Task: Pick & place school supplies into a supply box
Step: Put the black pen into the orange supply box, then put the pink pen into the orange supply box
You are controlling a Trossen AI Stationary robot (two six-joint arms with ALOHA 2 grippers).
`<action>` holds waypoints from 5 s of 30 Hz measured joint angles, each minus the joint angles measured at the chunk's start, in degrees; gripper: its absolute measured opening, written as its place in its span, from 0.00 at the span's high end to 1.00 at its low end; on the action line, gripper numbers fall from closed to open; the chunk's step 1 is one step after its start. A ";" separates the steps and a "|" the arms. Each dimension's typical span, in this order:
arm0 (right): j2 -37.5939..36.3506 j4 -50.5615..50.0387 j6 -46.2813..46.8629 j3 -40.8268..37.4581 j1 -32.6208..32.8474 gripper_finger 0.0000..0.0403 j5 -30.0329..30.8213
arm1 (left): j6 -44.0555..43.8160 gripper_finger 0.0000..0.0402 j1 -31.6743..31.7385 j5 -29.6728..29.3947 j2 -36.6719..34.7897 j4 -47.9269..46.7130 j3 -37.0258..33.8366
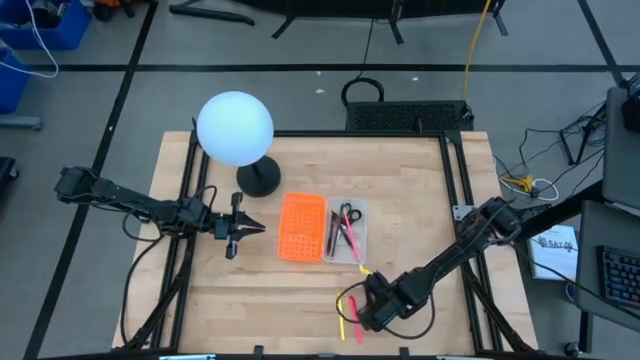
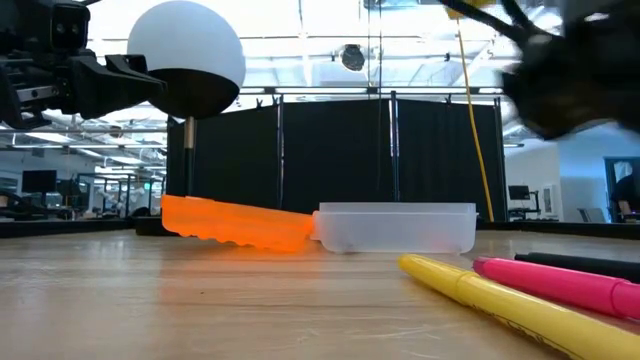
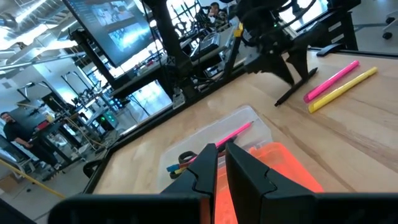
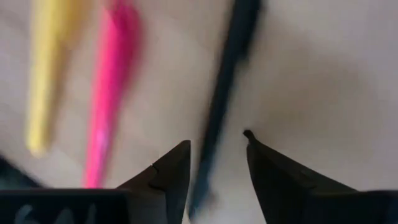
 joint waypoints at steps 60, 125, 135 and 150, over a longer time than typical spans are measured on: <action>-14.93 13.26 -26.53 -3.74 -2.64 0.95 11.67 | -5.50 0.90 0.02 0.01 -0.02 -2.43 0.00; -17.23 34.28 -21.13 -18.60 -34.36 0.72 12.83 | -7.11 0.90 0.02 -0.02 -0.02 -2.36 0.00; -23.52 34.39 -27.71 -18.60 -33.98 0.72 11.39 | -7.03 0.90 0.02 -0.02 -0.02 -2.08 0.00; -54.59 35.71 -69.71 -28.61 -26.96 0.90 28.47 | -10.21 0.90 0.00 -1.50 -0.02 0.18 0.00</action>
